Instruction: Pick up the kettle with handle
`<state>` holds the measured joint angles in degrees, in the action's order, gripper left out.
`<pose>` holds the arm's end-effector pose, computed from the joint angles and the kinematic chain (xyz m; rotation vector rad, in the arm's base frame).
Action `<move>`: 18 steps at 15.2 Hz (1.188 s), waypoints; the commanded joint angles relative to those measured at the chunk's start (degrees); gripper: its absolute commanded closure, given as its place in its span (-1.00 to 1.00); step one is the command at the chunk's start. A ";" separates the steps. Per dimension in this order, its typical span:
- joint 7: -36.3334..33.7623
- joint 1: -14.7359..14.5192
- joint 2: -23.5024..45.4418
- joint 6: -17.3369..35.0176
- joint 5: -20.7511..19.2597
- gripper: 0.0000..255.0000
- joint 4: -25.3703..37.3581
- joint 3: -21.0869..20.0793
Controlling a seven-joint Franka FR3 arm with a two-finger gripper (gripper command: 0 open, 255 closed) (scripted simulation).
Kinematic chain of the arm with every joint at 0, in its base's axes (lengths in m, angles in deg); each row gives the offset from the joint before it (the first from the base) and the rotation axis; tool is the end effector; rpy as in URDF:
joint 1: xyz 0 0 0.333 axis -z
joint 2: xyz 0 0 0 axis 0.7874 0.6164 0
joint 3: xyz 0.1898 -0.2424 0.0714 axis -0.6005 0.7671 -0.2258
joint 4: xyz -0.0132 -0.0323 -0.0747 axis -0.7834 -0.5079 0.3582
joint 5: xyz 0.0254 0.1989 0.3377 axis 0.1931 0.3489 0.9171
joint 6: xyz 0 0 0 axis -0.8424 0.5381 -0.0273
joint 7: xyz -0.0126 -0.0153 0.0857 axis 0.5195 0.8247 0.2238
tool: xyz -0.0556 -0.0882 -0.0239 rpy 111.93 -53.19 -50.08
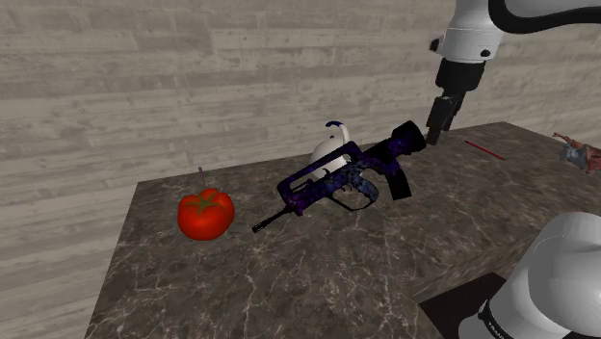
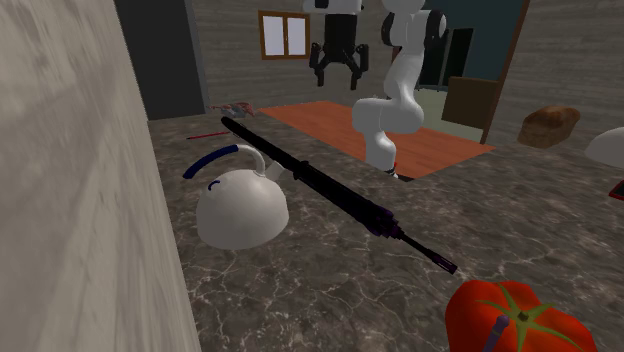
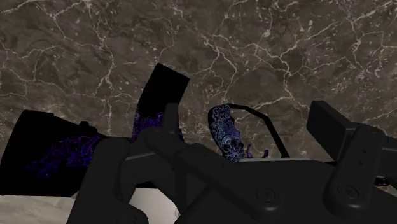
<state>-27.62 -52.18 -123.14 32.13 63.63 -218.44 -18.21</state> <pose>0.2930 -0.0312 0.6171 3.1052 0.1716 0.0024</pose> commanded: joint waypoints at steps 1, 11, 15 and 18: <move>0.00 0.00 0.00 0.00 0.00 -1.00 0.00 0.00; -13.31 2.45 26.78 3.95 4.25 -1.00 16.29 -1.62; -17.89 3.28 37.39 3.50 5.73 -1.00 24.90 -1.29; -21.05 3.90 45.40 2.41 6.96 -1.00 32.19 -0.74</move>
<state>-47.18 -48.34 -80.76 35.24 70.08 -189.36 -18.96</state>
